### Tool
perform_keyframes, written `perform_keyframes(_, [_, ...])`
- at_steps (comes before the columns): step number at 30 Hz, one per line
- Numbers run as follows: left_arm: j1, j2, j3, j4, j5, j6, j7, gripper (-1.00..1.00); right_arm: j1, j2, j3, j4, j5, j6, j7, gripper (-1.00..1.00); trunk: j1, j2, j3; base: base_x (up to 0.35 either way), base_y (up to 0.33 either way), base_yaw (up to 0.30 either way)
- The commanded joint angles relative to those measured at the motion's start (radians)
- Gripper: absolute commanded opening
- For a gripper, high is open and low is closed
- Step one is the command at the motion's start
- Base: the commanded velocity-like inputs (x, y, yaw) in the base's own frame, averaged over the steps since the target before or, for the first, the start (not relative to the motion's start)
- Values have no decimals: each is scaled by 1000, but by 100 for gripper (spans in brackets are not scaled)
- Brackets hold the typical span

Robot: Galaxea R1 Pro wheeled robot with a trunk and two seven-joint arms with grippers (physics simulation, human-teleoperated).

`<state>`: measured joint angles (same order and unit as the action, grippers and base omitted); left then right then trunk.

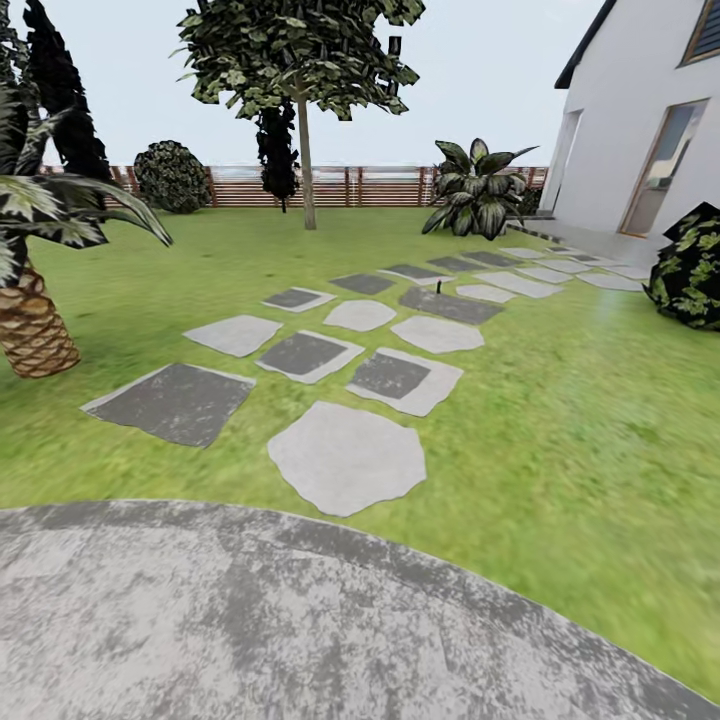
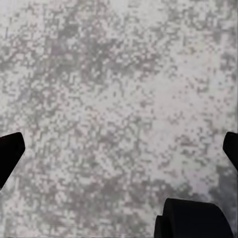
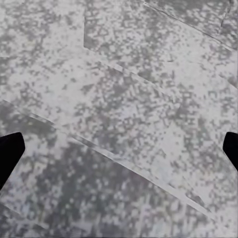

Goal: In the garden, pick up the pesticide atomizer on the floor and spray pesticide onto both trees until each tree trunk is fully covered.

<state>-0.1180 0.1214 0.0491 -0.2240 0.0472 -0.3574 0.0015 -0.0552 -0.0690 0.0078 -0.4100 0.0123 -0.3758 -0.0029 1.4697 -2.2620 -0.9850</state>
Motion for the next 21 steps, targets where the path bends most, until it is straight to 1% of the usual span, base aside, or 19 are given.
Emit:
perform_keyframes(1, [0,0,-1,0,0,0,0,100,0,0,0,0,0,0,0,100,0,0,0,334,0,0])
perform_keyframes(21, [0,0,0,0,-1,0,0,100,0,0,1,0,0,0,0,100,0,0,0,334,0,0])
